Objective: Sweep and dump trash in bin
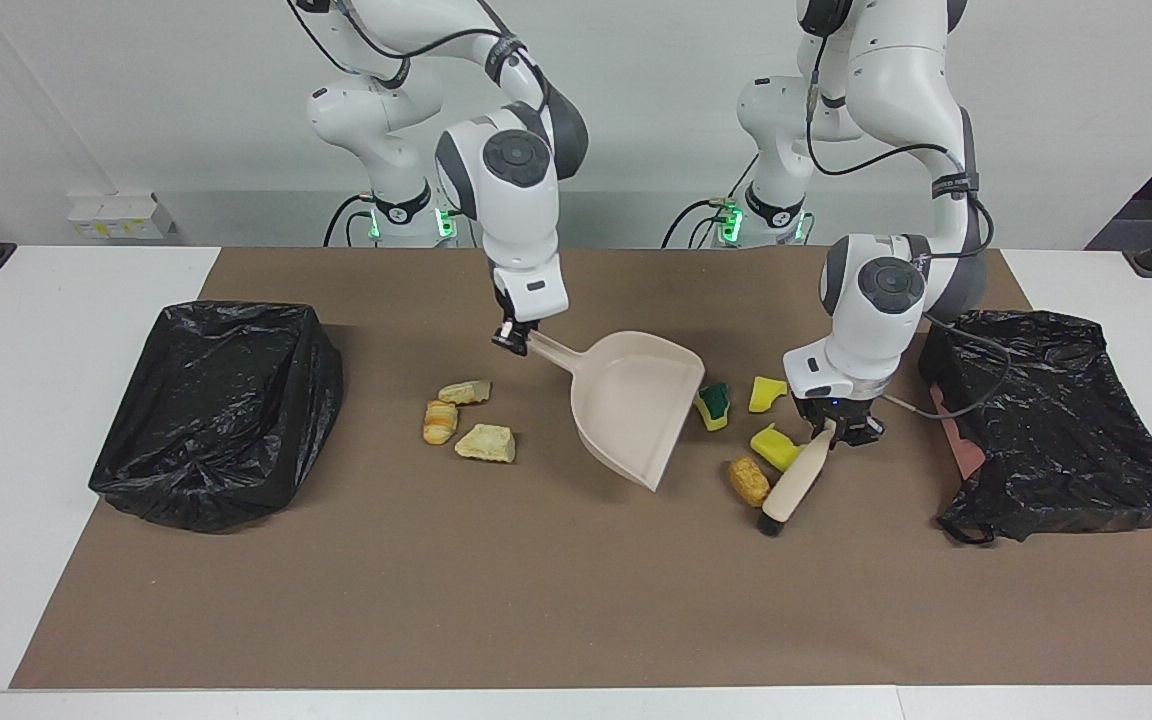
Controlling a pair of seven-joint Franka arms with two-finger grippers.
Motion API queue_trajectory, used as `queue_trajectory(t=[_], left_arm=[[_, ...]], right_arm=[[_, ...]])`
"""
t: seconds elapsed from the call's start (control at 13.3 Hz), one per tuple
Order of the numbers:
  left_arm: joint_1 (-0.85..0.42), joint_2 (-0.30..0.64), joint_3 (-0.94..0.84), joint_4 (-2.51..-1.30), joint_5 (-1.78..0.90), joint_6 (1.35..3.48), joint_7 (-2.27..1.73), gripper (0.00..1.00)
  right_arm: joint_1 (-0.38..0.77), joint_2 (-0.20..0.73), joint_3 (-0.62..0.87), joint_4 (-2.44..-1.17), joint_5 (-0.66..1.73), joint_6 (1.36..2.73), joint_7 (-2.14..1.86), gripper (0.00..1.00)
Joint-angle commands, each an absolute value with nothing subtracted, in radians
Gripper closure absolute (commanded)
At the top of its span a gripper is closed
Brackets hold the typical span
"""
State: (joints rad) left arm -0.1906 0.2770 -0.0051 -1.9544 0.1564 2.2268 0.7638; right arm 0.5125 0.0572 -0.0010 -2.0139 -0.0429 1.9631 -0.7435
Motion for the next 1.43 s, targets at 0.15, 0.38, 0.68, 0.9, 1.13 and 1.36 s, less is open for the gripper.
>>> queue_trajectory(t=[0.15,0.38,0.68,0.9,1.13,1.36], left_arm=[[-0.224,0.224,-0.002,-2.017,0.150,2.128,0.954,1.00],[-0.277,0.196,-0.002,-2.023,0.150,2.047,0.968,1.00],[-0.342,0.155,-0.002,-2.080,0.149,2.026,0.933,1.00],[-0.415,0.124,-0.005,-2.131,0.123,2.040,0.795,1.00],[-0.477,0.092,-0.003,-2.125,0.032,2.023,0.688,1.00],[-0.465,0.078,-0.002,-2.076,0.009,2.023,0.617,1.00]], right_arm=[[0.555,0.070,0.003,-2.097,-0.081,2.071,-0.784,1.00],[0.575,0.090,0.003,-2.100,-0.083,2.098,-0.770,1.00],[0.577,0.094,0.005,-2.105,-0.083,2.105,-0.739,1.00],[0.577,0.092,0.005,-2.105,-0.083,2.099,-0.710,1.00],[0.577,0.092,0.006,-2.105,-0.083,2.095,-0.706,1.00],[0.577,0.092,0.006,-2.105,-0.083,2.097,-0.707,1.00]])
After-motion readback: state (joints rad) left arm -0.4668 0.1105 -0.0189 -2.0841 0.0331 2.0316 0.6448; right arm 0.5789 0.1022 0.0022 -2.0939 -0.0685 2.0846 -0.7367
